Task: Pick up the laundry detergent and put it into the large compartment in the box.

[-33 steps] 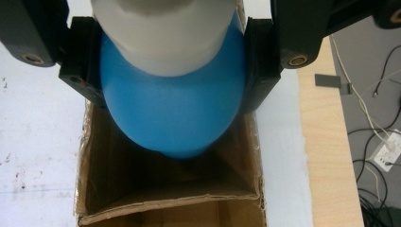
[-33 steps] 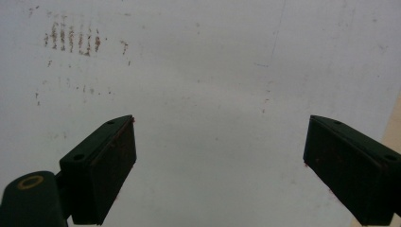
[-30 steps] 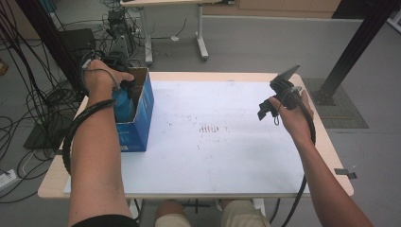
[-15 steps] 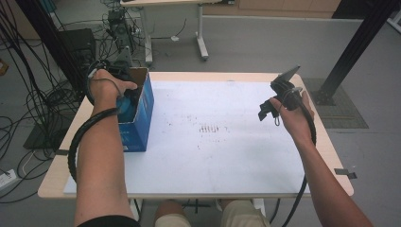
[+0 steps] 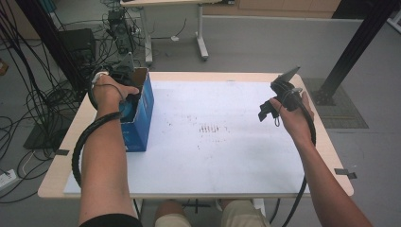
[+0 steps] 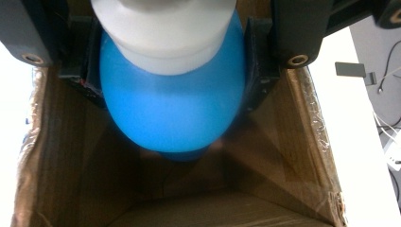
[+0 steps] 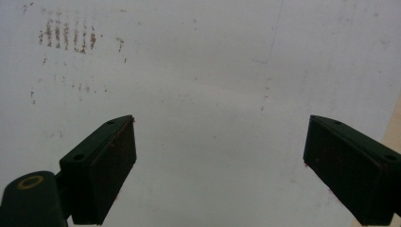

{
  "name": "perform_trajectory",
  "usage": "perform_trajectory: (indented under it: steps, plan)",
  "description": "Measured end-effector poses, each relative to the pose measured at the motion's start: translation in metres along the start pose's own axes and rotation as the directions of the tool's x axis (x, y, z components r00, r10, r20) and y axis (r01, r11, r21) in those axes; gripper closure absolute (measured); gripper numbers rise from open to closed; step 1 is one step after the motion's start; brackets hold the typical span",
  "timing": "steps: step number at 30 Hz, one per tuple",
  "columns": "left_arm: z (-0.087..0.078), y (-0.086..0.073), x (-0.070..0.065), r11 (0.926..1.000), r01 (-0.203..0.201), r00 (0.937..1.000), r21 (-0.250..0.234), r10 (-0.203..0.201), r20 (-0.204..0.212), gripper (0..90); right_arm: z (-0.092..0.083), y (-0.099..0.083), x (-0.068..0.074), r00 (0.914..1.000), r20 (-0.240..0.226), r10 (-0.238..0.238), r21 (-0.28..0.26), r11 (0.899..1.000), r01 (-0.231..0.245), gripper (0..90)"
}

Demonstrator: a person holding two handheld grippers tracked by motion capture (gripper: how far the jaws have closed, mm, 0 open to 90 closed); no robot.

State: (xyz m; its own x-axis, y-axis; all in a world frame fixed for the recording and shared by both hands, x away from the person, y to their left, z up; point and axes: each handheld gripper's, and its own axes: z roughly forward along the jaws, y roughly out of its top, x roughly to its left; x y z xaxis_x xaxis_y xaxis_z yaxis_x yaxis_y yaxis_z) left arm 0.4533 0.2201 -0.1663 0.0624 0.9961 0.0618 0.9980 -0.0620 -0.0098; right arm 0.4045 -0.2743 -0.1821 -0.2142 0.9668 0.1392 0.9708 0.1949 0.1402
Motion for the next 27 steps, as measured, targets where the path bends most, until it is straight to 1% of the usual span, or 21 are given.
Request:
perform_trajectory:
  steps: [13, 27]
  plan:
    - [0.0, -0.0016, 0.0022, 1.0, 0.004, 1.0, 0.001, -0.004, 0.004, 37.7, -0.0017, -0.0006, 0.0002, 1.0, -0.002, -0.004, -0.004, 1.0, 0.004, 10.4]
    - [0.0009, -0.0003, 0.0008, 1.0, 0.001, 1.0, -0.005, -0.001, 0.002, 37.6, -0.0014, 0.0001, 0.0002, 1.0, -0.001, -0.002, -0.002, 1.0, 0.002, 10.3]
